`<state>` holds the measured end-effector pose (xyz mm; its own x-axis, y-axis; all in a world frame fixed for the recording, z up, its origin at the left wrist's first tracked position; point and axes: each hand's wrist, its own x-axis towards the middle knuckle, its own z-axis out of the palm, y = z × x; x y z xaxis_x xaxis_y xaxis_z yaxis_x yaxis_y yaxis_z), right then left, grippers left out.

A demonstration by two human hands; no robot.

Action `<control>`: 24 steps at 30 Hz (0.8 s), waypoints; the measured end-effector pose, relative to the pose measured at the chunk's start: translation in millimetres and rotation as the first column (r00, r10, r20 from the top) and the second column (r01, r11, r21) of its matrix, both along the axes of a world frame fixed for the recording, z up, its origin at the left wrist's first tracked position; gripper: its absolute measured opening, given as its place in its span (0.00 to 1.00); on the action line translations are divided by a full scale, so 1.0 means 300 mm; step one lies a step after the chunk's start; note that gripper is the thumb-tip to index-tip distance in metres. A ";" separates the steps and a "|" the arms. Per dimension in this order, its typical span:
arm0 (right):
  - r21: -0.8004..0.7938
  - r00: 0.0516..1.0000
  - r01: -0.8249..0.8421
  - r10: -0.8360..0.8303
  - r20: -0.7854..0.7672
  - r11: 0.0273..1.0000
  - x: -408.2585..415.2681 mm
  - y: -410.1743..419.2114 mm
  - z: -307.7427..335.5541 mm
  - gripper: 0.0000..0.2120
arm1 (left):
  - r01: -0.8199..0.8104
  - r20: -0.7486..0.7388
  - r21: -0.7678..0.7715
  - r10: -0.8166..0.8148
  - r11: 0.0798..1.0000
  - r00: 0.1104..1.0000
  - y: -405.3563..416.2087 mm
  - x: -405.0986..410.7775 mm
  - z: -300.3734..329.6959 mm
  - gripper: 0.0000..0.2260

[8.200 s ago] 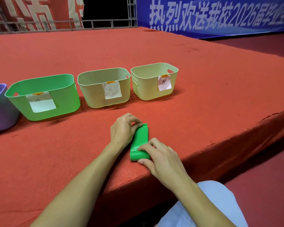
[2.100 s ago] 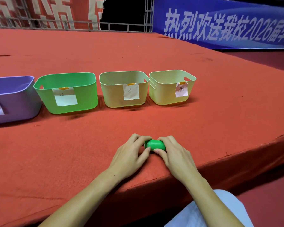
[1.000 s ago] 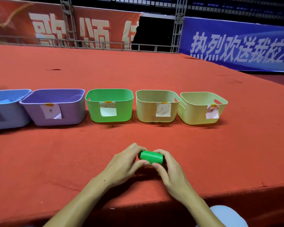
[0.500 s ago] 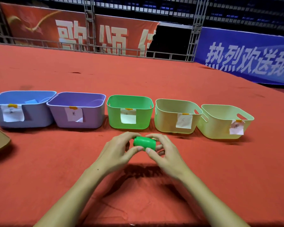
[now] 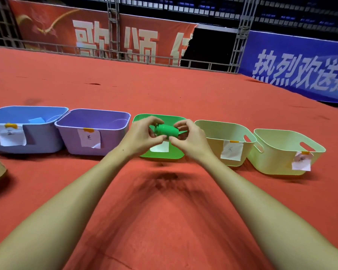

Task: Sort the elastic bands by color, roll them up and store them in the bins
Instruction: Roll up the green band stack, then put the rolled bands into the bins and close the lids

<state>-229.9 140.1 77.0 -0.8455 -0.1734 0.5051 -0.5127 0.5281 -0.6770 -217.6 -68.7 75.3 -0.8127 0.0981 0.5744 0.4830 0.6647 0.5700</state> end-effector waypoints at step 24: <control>0.316 0.992 -0.028 -0.014 0.129 0.948 -0.315 -0.084 0.044 0.16 | -0.060 0.231 -0.323 0.141 0.944 0.963 -0.062 -0.282 0.085 0.17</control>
